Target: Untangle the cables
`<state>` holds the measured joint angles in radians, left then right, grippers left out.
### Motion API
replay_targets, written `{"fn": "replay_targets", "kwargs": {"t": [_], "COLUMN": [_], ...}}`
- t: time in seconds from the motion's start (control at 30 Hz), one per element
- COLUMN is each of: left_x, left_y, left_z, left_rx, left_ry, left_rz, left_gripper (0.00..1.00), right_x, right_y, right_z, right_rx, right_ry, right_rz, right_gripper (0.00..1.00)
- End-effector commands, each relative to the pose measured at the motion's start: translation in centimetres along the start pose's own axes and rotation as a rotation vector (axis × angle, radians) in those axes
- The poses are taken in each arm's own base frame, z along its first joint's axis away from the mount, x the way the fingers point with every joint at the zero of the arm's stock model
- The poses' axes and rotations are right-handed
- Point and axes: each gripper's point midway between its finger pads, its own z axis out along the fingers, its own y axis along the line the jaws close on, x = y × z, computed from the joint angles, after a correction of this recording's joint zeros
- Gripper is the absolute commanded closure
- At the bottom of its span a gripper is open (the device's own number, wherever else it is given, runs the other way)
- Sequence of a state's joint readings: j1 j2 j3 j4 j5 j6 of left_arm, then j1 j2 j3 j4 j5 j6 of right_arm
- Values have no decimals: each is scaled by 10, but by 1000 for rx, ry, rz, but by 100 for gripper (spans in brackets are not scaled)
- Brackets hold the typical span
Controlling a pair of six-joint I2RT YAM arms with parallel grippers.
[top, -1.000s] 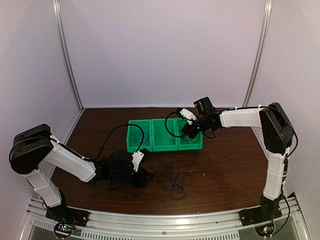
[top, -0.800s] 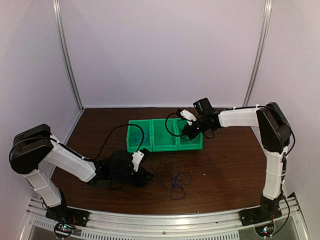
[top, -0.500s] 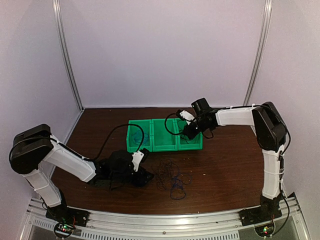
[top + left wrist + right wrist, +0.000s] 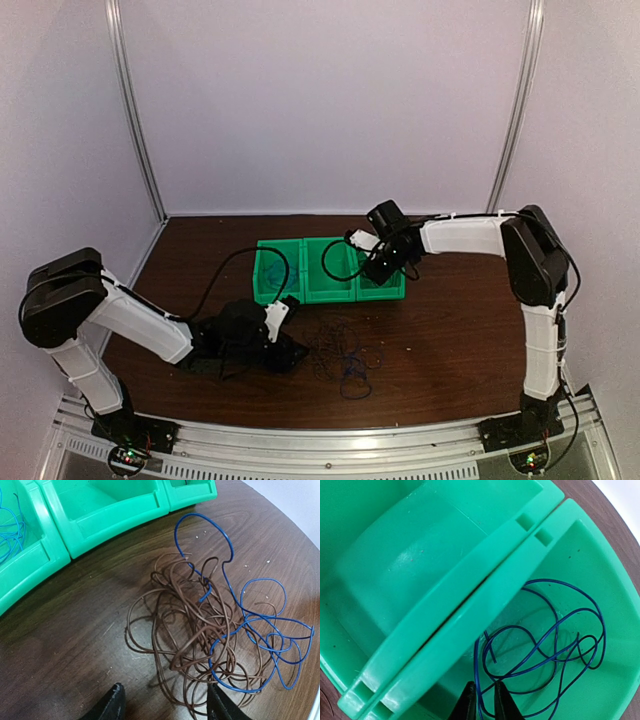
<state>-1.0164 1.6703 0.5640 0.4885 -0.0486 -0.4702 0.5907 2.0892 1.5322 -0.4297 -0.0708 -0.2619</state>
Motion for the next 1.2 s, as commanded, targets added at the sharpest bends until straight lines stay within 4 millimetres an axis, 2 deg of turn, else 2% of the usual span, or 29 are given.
{"fn": "replay_targets", "kwargs": {"t": [0.0,0.1,0.3,0.4,0.57,0.67,0.77,0.97,1.17], "left_x": [-15,-18,-32,-43,-62,-68,-74,-80,-75], "left_y": [-6,-6,-3,-3,-2,-4,-9,-21,-35], "left_z": [1,-3,-19,-28,-35,-35,-36,-22,-7], "left_rx": [11,8,-22,-35,-69,-68,-46,4,93], "left_ry": [-41,-48,-72,-101,-132,-137,-159,-144,-127], "left_rz": [13,13,47,83,124,130,120,77,31], "left_gripper": [43,43,43,41,40,40,39,33,31], "right_x": [-21,-32,-33,-29,-25,-24,-14,25,46], "right_y": [-15,-18,-6,-1,1,16,47,95,128], "right_z": [-32,-57,-105,-121,-143,-157,-166,-149,-127], "right_rx": [52,48,-33,-50,-47,-116,-250,-435,-508], "right_ry": [-43,-70,-76,-96,-154,-218,-294,-300,-271], "right_rz": [-8,-9,-6,-9,-27,-85,-152,-224,-263], "right_gripper": [80,71,61,55,54,56,58,58,54]}}
